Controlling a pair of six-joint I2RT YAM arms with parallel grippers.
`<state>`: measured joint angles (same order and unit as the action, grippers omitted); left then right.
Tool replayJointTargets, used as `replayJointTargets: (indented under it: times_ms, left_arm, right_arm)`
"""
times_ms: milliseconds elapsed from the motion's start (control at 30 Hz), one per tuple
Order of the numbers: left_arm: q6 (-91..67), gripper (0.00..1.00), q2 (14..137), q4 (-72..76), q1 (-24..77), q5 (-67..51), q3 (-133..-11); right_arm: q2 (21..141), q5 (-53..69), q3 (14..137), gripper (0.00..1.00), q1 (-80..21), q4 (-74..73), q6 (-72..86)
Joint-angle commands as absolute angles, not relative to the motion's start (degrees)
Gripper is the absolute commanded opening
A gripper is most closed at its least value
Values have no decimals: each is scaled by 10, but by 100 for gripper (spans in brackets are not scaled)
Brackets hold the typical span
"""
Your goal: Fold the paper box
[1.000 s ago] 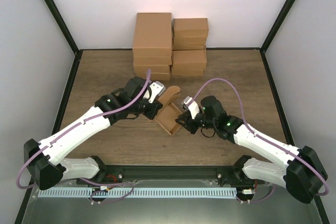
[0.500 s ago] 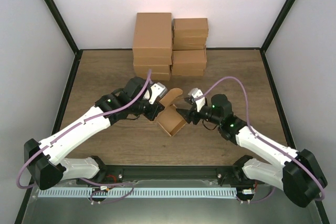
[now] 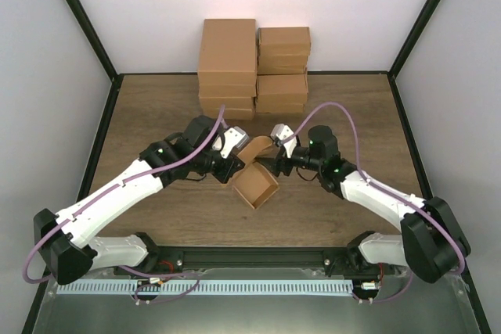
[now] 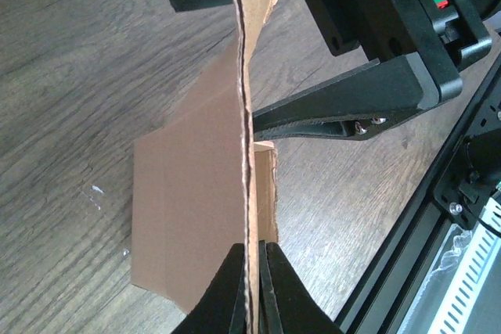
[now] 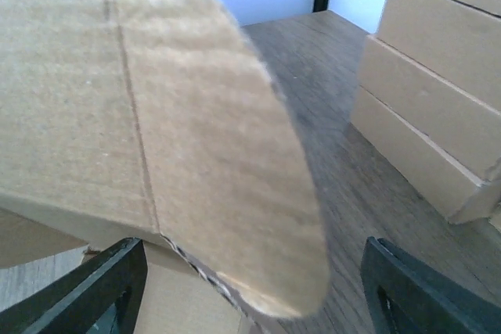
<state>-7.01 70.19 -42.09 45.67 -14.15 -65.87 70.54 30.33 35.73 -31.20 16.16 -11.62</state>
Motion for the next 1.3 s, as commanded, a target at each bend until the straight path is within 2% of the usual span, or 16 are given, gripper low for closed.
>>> replayJointTargets:
  times_ms: [0,267,567,867,967,1033,1167,1267]
  left_arm:
    - [-56,4,694,-427,457,-148,-656]
    - [-59,4,694,-423,457,-133,-662]
    - [-59,4,702,-421,457,-133,-662]
    - [-62,4,708,-419,457,-137,-668]
    - [-65,5,710,-415,457,-130,-666]
    - [-73,13,713,-411,457,-116,-665]
    - [-109,43,730,-396,431,-84,-667]
    - [-133,56,752,-368,401,-110,-678]
  right_arm:
    - [726,383,395,73,-308,136,-147]
    - [721,396,390,38,-308,108,-121]
    - [670,383,358,33,-308,101,-84]
    - [676,389,373,15,-308,77,-79]
    - [675,371,378,5,-308,63,-69]
    - [672,343,382,1,-308,49,-50]
    - [664,286,390,1,-308,17,0]
    - [661,232,397,1,-308,-12,51]
